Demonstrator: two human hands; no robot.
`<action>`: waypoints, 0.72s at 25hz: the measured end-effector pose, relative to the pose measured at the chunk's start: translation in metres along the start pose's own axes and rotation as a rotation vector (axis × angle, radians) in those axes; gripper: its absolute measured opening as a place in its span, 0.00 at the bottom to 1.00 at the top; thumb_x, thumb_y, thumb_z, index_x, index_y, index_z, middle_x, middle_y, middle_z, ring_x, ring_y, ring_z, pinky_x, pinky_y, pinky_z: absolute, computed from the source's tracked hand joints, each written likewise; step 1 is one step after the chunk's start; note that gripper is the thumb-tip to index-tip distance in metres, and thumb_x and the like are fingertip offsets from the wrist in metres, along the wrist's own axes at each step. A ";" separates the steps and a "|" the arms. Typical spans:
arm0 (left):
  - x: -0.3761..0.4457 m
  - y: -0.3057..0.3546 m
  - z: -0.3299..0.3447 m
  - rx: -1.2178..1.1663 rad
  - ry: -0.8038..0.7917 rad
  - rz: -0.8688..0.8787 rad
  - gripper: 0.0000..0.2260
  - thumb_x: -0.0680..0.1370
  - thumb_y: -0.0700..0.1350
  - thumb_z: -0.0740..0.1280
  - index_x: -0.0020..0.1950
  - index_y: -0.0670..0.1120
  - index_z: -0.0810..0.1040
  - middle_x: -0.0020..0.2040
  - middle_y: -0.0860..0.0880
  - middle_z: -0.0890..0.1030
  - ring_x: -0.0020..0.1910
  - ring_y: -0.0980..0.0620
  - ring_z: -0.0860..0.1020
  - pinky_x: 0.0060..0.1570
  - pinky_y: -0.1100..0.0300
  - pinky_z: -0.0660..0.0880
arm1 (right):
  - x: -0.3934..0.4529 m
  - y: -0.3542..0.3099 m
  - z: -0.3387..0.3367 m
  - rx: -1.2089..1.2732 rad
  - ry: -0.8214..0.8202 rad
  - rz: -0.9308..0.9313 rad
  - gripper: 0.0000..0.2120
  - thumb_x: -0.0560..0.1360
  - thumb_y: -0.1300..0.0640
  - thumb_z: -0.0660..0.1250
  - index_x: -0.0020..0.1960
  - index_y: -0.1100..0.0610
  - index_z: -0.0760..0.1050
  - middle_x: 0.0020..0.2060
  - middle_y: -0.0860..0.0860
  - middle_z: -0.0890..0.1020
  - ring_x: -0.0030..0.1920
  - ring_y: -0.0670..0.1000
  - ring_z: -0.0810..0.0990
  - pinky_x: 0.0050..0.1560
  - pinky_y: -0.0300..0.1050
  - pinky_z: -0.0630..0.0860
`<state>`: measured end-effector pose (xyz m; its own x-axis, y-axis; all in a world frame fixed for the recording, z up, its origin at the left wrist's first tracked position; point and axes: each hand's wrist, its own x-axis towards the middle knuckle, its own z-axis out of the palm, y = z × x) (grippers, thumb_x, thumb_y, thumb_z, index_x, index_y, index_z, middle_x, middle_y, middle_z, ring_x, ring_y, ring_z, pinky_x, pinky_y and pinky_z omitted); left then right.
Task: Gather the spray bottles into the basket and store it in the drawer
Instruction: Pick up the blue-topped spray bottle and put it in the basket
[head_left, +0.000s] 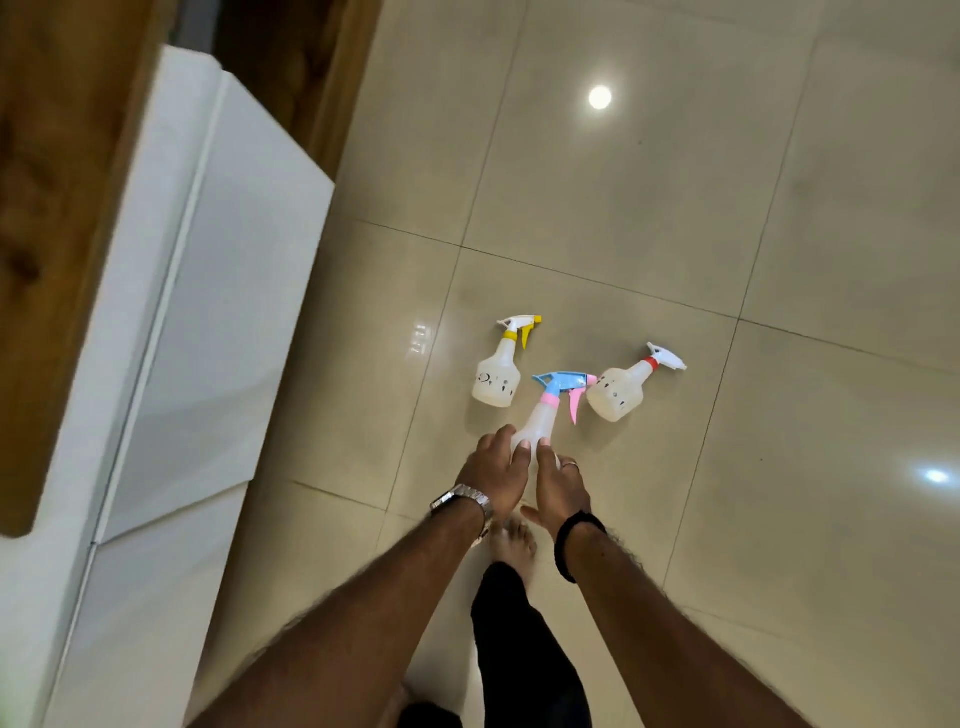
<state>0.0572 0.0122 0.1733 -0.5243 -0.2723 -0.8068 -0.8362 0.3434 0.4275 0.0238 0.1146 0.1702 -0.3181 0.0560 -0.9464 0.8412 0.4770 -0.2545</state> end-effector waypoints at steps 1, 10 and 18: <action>-0.015 -0.007 -0.004 -0.022 0.000 -0.013 0.22 0.83 0.56 0.52 0.76 0.50 0.65 0.73 0.43 0.70 0.67 0.42 0.75 0.63 0.54 0.71 | -0.012 0.006 0.004 -0.032 -0.005 -0.009 0.29 0.78 0.33 0.55 0.68 0.52 0.72 0.56 0.51 0.80 0.57 0.56 0.79 0.62 0.59 0.79; -0.148 -0.108 -0.027 -0.273 0.033 -0.194 0.23 0.83 0.58 0.54 0.75 0.51 0.66 0.73 0.45 0.71 0.69 0.46 0.73 0.63 0.59 0.68 | -0.117 0.067 0.056 -0.363 -0.160 -0.069 0.26 0.79 0.36 0.60 0.71 0.50 0.71 0.64 0.54 0.78 0.60 0.57 0.80 0.57 0.58 0.82; -0.248 -0.219 -0.035 -0.554 0.168 -0.333 0.22 0.83 0.56 0.54 0.73 0.47 0.69 0.72 0.45 0.74 0.70 0.47 0.73 0.66 0.57 0.68 | -0.194 0.133 0.143 -0.763 -0.183 -0.137 0.29 0.78 0.35 0.61 0.65 0.58 0.73 0.53 0.54 0.81 0.53 0.57 0.81 0.59 0.59 0.80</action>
<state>0.3650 -0.0267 0.2942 -0.2046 -0.4353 -0.8767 -0.8932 -0.2834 0.3491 0.2602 0.0414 0.2917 -0.2644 -0.1601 -0.9510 0.2471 0.9420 -0.2273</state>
